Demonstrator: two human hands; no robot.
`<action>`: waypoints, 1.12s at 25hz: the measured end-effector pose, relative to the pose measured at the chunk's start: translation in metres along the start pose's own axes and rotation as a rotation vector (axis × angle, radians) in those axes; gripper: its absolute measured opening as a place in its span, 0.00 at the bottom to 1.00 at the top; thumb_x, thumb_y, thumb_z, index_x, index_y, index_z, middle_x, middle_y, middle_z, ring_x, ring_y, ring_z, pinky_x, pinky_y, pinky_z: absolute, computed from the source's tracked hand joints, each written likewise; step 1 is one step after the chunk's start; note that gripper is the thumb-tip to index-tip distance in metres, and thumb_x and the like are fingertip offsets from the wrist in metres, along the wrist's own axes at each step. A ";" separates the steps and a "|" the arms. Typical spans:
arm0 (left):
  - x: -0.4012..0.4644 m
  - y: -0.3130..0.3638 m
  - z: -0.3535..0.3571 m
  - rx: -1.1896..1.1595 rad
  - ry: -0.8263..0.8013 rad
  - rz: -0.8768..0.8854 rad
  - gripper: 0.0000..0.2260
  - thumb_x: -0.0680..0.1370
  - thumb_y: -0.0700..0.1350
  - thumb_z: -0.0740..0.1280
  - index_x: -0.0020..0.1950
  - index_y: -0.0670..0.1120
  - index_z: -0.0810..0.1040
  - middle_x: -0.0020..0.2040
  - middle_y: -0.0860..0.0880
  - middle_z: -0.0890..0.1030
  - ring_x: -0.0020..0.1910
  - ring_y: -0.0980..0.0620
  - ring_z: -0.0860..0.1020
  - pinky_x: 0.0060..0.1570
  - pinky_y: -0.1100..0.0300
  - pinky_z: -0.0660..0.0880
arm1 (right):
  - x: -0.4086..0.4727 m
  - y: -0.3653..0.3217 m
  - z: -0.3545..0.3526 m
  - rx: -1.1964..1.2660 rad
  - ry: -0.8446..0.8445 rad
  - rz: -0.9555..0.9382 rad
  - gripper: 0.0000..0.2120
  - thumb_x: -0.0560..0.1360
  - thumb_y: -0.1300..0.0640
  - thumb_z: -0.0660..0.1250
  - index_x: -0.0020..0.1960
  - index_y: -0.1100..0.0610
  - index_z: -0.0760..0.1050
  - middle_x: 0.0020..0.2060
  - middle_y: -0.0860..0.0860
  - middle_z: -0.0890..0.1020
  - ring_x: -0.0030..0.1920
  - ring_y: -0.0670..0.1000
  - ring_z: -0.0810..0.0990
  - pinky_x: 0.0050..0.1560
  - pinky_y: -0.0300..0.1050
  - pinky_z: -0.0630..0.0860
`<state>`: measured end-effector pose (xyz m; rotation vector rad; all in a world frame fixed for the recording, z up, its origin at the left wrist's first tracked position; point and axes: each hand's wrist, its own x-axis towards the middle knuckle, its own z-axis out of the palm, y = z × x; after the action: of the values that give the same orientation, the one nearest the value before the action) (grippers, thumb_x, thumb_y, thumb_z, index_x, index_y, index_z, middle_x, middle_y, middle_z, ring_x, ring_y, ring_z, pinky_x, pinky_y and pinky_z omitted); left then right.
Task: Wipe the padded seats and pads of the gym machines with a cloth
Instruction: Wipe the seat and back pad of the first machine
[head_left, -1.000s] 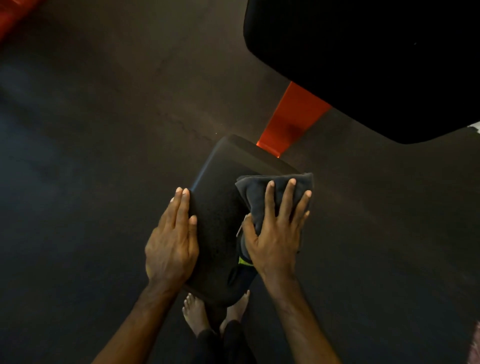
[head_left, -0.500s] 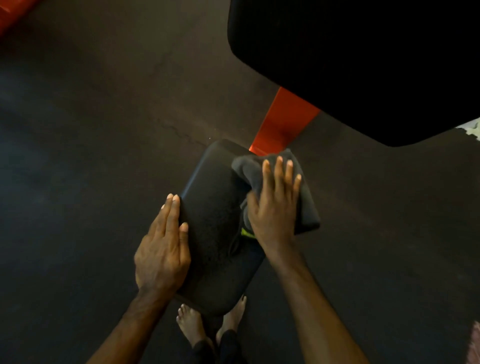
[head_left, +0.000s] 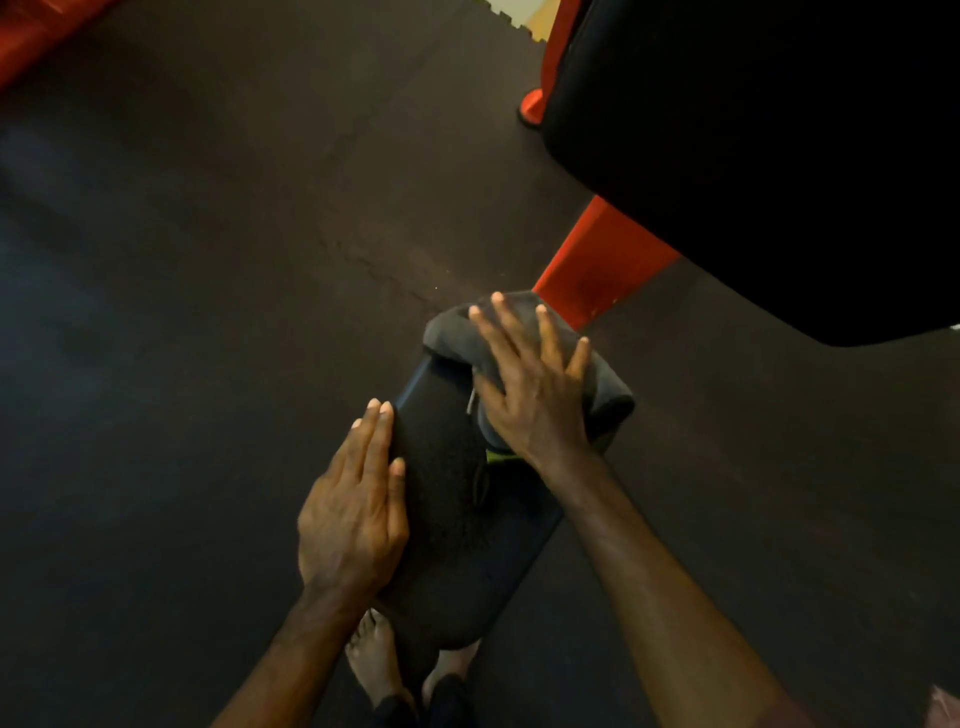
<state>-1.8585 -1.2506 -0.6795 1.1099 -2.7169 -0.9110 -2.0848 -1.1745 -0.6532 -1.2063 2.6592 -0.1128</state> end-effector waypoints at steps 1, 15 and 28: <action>-0.001 -0.001 0.000 -0.006 0.001 0.003 0.27 0.87 0.56 0.51 0.86 0.54 0.55 0.85 0.54 0.58 0.82 0.52 0.63 0.62 0.51 0.77 | -0.010 0.012 0.000 -0.044 -0.003 -0.096 0.34 0.81 0.35 0.53 0.84 0.37 0.49 0.85 0.43 0.48 0.84 0.60 0.53 0.74 0.77 0.59; -0.001 -0.002 -0.001 -0.021 0.023 -0.011 0.27 0.87 0.56 0.51 0.86 0.54 0.55 0.85 0.53 0.60 0.81 0.52 0.65 0.68 0.49 0.77 | -0.011 0.057 -0.013 0.033 -0.038 -0.106 0.37 0.76 0.35 0.57 0.83 0.33 0.49 0.84 0.45 0.58 0.78 0.58 0.66 0.70 0.64 0.71; -0.001 -0.009 0.010 -0.016 0.050 -0.027 0.26 0.87 0.54 0.53 0.86 0.51 0.57 0.84 0.52 0.62 0.81 0.53 0.64 0.72 0.53 0.70 | 0.018 -0.047 0.007 -0.155 -0.016 -0.032 0.38 0.79 0.32 0.56 0.85 0.40 0.48 0.86 0.50 0.46 0.84 0.62 0.45 0.77 0.76 0.49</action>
<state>-1.8549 -1.2498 -0.6928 1.1536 -2.6564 -0.8946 -2.0599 -1.2189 -0.6551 -1.2903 2.6771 0.0995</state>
